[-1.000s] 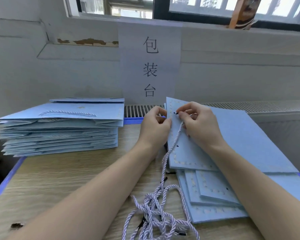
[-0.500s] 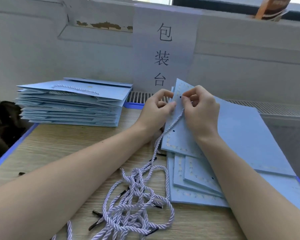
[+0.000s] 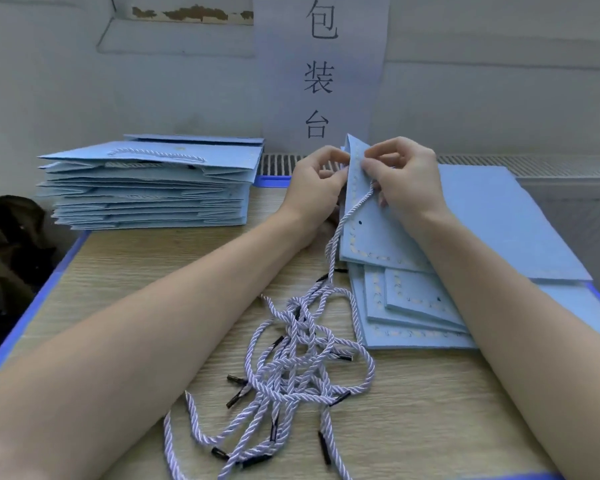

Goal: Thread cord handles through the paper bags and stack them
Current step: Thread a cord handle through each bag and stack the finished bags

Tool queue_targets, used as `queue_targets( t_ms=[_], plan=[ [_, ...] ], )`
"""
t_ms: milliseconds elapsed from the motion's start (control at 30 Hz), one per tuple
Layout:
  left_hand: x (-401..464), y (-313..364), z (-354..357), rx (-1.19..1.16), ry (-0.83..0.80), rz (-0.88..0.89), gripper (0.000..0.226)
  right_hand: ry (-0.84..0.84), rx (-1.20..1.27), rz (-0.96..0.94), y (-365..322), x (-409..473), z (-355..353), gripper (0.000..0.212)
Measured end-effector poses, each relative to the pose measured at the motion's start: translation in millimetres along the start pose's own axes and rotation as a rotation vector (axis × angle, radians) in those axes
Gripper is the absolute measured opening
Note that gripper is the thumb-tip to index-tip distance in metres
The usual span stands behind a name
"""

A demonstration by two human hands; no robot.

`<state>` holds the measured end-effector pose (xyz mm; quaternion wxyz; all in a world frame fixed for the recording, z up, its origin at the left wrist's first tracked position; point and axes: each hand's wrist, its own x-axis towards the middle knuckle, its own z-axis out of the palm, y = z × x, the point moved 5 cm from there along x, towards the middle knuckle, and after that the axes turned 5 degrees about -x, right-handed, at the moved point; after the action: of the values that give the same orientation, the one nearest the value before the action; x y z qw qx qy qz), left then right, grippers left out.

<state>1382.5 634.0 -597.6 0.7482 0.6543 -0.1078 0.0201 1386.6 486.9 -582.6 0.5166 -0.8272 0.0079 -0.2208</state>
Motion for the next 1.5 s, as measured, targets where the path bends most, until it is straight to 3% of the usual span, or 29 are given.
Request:
queue_targets(
  t_ms=[500,800,967,1333,1500],
  plan=[
    [13.1,-13.2,-6.8,0.135,0.067,0.01,0.016,-0.132,-0.212,0.185,-8.2,-0.3,6.2,0.01],
    [13.0,-12.9,-5.9,0.163,0.065,0.018,0.008,-0.073,-0.218,0.063,1.1,9.5,10.0,0.016],
    [9.7,-11.8,-5.9,0.141,0.095,-0.007,0.003,-0.06,-0.322,0.002,-7.6,2.2,13.1,0.007],
    [5.5,-7.5,-2.4,0.094,0.095,-0.006,0.009,-0.045,-0.284,-0.005,-9.6,6.0,7.5,0.005],
    [3.9,-5.8,-3.1,0.066,0.075,-0.028,0.008,-0.124,-0.136,0.116,-4.5,8.8,5.3,0.01]
  ],
)
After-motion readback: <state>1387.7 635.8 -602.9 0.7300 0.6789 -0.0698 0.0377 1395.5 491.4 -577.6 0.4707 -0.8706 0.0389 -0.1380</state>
